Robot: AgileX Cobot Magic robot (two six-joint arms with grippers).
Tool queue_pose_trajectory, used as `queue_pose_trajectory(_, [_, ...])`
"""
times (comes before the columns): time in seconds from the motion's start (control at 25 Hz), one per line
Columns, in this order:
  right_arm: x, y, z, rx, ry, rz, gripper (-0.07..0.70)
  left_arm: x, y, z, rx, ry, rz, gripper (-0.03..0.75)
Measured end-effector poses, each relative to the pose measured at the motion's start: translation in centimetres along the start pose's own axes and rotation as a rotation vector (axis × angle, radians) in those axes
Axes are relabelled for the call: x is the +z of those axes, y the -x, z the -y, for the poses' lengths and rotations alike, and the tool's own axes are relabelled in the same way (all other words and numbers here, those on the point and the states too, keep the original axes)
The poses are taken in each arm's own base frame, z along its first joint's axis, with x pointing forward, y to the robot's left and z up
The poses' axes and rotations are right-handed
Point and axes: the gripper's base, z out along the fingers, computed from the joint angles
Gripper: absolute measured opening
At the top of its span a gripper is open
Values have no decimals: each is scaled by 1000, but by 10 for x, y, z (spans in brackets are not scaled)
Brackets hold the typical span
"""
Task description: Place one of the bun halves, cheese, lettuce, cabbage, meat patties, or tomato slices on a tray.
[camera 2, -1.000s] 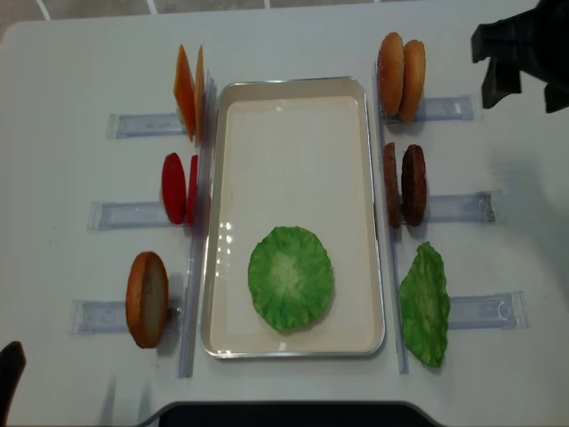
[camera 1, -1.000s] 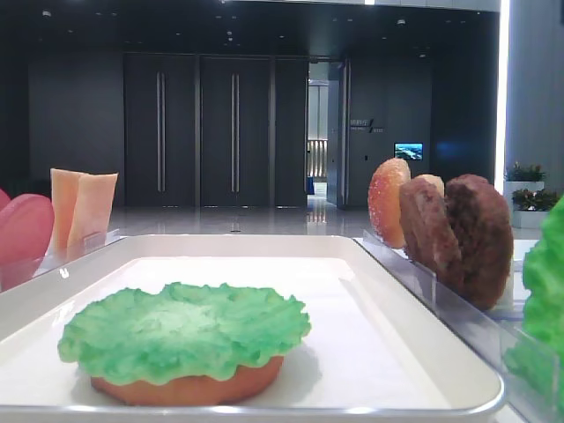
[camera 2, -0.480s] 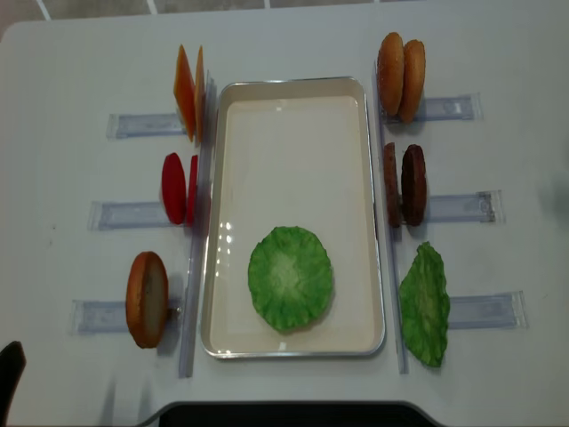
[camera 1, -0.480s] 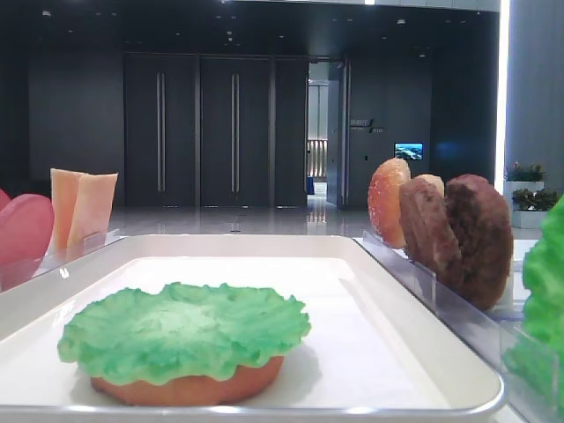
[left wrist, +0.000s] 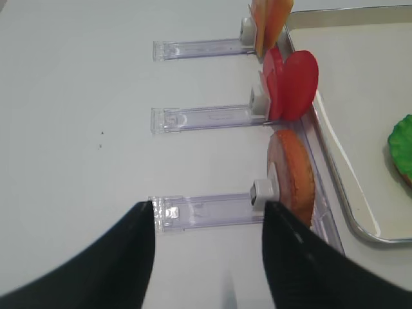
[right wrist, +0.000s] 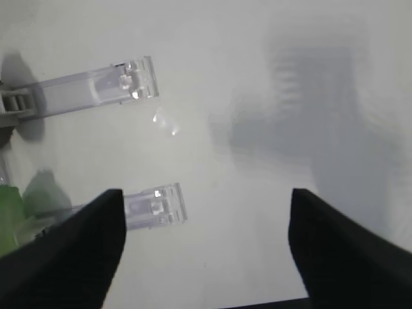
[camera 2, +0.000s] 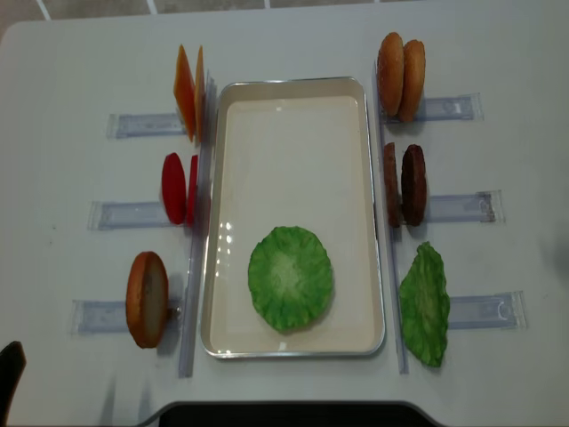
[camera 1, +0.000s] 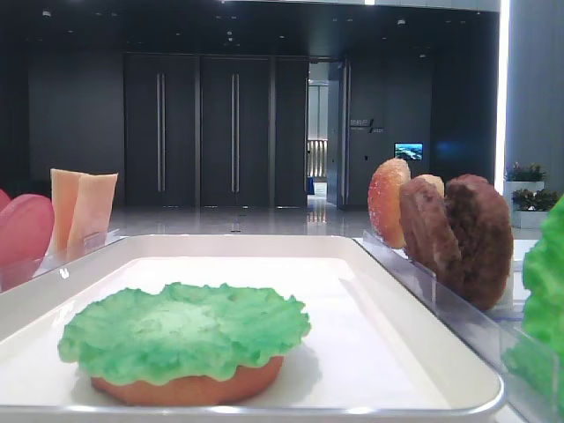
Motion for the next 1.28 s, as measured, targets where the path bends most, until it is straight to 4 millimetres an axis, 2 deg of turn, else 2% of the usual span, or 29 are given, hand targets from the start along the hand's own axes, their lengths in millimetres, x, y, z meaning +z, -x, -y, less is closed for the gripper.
queue_pose_trajectory(0.2, [-29, -40, -8, -39, 2, 130, 505, 0, 0, 0, 0, 0, 0, 408])
queue_pose_trajectory(0.36, [-53, -79, -13, -60, 1, 279, 505, 0, 0, 0, 0, 0, 0, 408])
queue_pose_trajectory(0.48, [-61, -104, -15, -83, -5, 358, 505, 0, 0, 0, 0, 0, 0, 408])
queue_pose_trajectory(0.64, [-62, -136, -16, -105, -11, 443, 505, 0, 0, 0, 0, 0, 0, 408])
queue_pose_trajectory(0.84, [-52, -166, -16, -146, -2, 501, 505, 0, 0, 0, 0, 0, 0, 408])
queue_pose_trajectory(1.08, [-57, -185, -18, -181, 19, 589, 505, 0, 0, 0, 0, 0, 0, 408])
queue_pose_trajectory(1.28, [-40, -193, -17, -183, 45, 565, 503, 0, 0, 0, 0, 0, 0, 408])
